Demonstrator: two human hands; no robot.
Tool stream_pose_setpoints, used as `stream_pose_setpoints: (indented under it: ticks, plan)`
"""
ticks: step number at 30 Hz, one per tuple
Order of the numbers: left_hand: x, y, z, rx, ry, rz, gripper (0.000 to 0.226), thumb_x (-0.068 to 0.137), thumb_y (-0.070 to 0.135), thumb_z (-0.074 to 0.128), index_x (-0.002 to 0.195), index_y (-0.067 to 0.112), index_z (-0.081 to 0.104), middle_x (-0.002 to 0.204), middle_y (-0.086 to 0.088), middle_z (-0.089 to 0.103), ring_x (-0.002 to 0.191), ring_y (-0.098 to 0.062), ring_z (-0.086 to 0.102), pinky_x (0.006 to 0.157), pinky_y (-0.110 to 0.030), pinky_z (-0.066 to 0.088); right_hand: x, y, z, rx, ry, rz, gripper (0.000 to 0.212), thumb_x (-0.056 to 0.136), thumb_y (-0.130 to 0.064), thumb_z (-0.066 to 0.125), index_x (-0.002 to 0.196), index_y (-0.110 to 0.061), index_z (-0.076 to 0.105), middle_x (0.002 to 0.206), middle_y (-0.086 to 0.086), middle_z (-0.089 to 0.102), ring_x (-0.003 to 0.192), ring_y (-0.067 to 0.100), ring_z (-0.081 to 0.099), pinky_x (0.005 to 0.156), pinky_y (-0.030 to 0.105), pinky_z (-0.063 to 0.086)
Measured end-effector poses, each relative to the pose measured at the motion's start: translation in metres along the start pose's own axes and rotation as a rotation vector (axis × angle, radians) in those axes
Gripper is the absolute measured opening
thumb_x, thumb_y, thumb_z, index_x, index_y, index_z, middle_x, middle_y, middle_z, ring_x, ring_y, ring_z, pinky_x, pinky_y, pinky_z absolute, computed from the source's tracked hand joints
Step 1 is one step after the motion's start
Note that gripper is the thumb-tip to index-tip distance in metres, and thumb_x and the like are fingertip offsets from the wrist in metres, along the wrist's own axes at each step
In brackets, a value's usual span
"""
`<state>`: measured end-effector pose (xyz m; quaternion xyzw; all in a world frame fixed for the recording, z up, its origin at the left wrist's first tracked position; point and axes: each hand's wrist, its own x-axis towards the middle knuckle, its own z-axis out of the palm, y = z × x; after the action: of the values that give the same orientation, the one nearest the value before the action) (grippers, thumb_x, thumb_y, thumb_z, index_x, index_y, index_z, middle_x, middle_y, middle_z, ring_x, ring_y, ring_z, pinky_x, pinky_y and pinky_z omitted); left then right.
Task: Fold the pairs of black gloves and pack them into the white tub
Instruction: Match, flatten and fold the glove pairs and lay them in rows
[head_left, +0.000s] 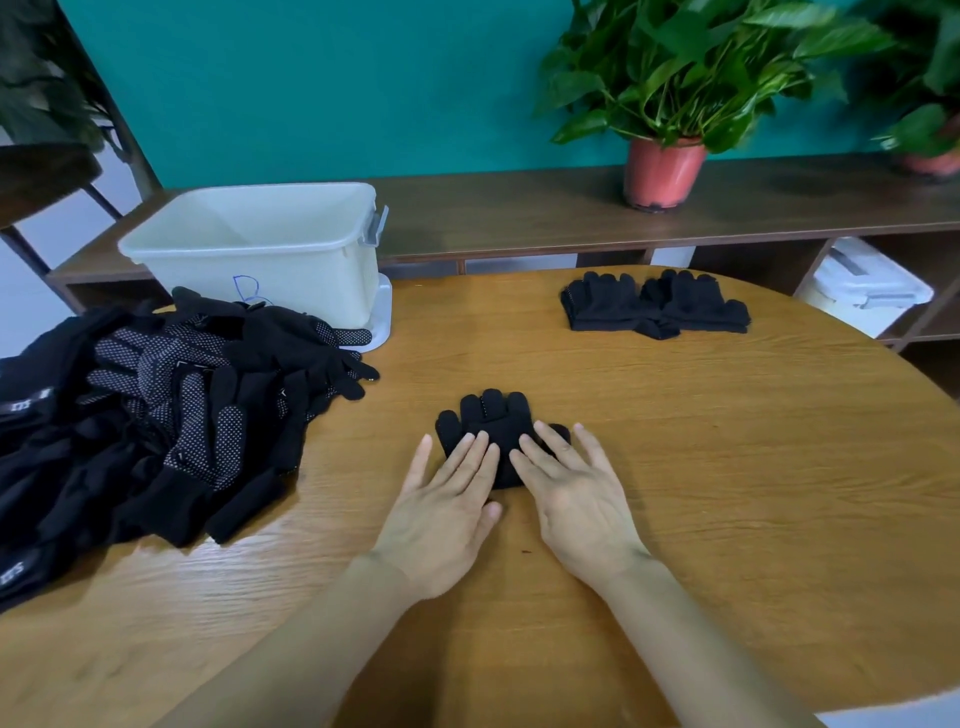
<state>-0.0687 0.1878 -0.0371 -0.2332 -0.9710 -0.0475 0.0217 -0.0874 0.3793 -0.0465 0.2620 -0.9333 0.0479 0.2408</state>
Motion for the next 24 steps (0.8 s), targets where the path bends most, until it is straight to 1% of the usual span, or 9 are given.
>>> stream_pose_setpoints:
  ticks: [3, 5, 9, 11, 13, 15, 19, 22, 24]
  plan:
    - [0.017, -0.006, -0.005, 0.05, -0.046, 0.01, 0.067, 0.095, 0.055, -0.011, 0.153, 0.022, -0.011, 0.163, 0.002, -0.011, 0.15, -0.013, -0.016, 0.113, -0.043, -0.03, 0.009, 0.01, 0.006, -0.014, 0.0, 0.008, 0.04, 0.079, -0.003, 0.065, 0.119, -0.009, 0.07, 0.122, 0.008, 0.069, 0.129, 0.026, 0.055, 0.113, 0.049, 0.021]
    - [0.034, -0.014, -0.009, 0.068, -0.09, 0.019, 0.065, 0.093, 0.057, -0.012, 0.151, 0.028, -0.019, 0.161, 0.005, -0.02, 0.148, -0.009, -0.023, 0.111, -0.042, -0.034, 0.018, 0.018, 0.01, -0.029, -0.018, 0.023, 0.043, 0.078, -0.004, 0.071, 0.12, -0.009, 0.069, 0.123, 0.008, 0.068, 0.13, 0.026, 0.054, 0.112, 0.051, 0.02]
    - [0.074, -0.029, -0.013, 0.067, -0.149, 0.054, 0.064, 0.092, 0.059, -0.01, 0.149, 0.032, -0.019, 0.162, 0.007, -0.02, 0.147, -0.005, -0.025, 0.111, -0.041, -0.033, 0.038, 0.039, 0.021, -0.068, -0.029, 0.067, 0.043, 0.086, -0.011, 0.044, 0.121, -0.01, 0.069, 0.124, 0.006, 0.068, 0.13, 0.025, 0.054, 0.112, 0.052, 0.02]
    - [0.092, -0.037, -0.012, 0.079, -0.152, 0.074, 0.066, 0.093, 0.058, -0.008, 0.152, 0.03, -0.016, 0.163, 0.007, -0.019, 0.147, -0.005, -0.024, 0.112, -0.04, -0.033, 0.049, 0.05, 0.028, -0.074, -0.019, 0.082, 0.04, 0.082, -0.006, 0.059, 0.12, -0.009, 0.069, 0.124, 0.008, 0.068, 0.13, 0.026, 0.054, 0.111, 0.052, 0.019]
    - [0.108, -0.043, -0.01, 0.088, -0.154, 0.088, 0.068, 0.094, 0.058, -0.006, 0.155, 0.029, -0.013, 0.163, 0.007, -0.019, 0.147, -0.004, -0.024, 0.111, -0.039, -0.033, 0.058, 0.058, 0.035, -0.066, -0.017, 0.106, 0.045, 0.075, -0.002, 0.073, 0.12, -0.008, 0.07, 0.123, 0.009, 0.068, 0.129, 0.027, 0.054, 0.111, 0.052, 0.019]
    - [0.121, -0.048, -0.007, 0.085, -0.153, 0.092, 0.068, 0.094, 0.058, -0.006, 0.156, 0.029, -0.013, 0.163, 0.007, -0.02, 0.147, -0.004, -0.025, 0.111, -0.039, -0.034, 0.066, 0.065, 0.041, -0.059, 0.004, 0.121, 0.044, 0.076, -0.002, 0.071, 0.12, -0.008, 0.07, 0.123, 0.009, 0.068, 0.128, 0.027, 0.055, 0.111, 0.052, 0.019]
    - [0.136, -0.052, -0.004, 0.067, -0.149, 0.083, 0.066, 0.095, 0.058, -0.005, 0.155, 0.03, -0.014, 0.162, 0.008, -0.021, 0.146, -0.003, -0.026, 0.112, -0.039, -0.033, 0.075, 0.073, 0.05, -0.066, 0.008, 0.15, 0.044, 0.081, -0.009, 0.051, 0.12, -0.011, 0.07, 0.124, 0.006, 0.068, 0.126, 0.025, 0.057, 0.111, 0.052, 0.021]
    - [0.137, -0.051, -0.003, 0.061, -0.135, 0.072, 0.065, 0.097, 0.058, -0.004, 0.155, 0.031, -0.013, 0.162, 0.008, -0.021, 0.145, -0.004, -0.029, 0.113, -0.04, -0.032, 0.077, 0.074, 0.052, -0.061, 0.008, 0.16, 0.044, 0.081, -0.008, 0.051, 0.12, -0.011, 0.07, 0.124, 0.006, 0.068, 0.126, 0.025, 0.057, 0.111, 0.052, 0.021]
    - [0.135, -0.052, -0.002, 0.056, -0.109, 0.061, 0.064, 0.098, 0.058, -0.004, 0.155, 0.031, -0.015, 0.162, 0.008, -0.021, 0.144, -0.004, -0.031, 0.114, -0.041, -0.03, 0.077, 0.074, 0.052, -0.056, 0.013, 0.154, 0.042, 0.081, -0.003, 0.059, 0.121, -0.01, 0.069, 0.125, 0.007, 0.068, 0.127, 0.026, 0.056, 0.111, 0.051, 0.021]
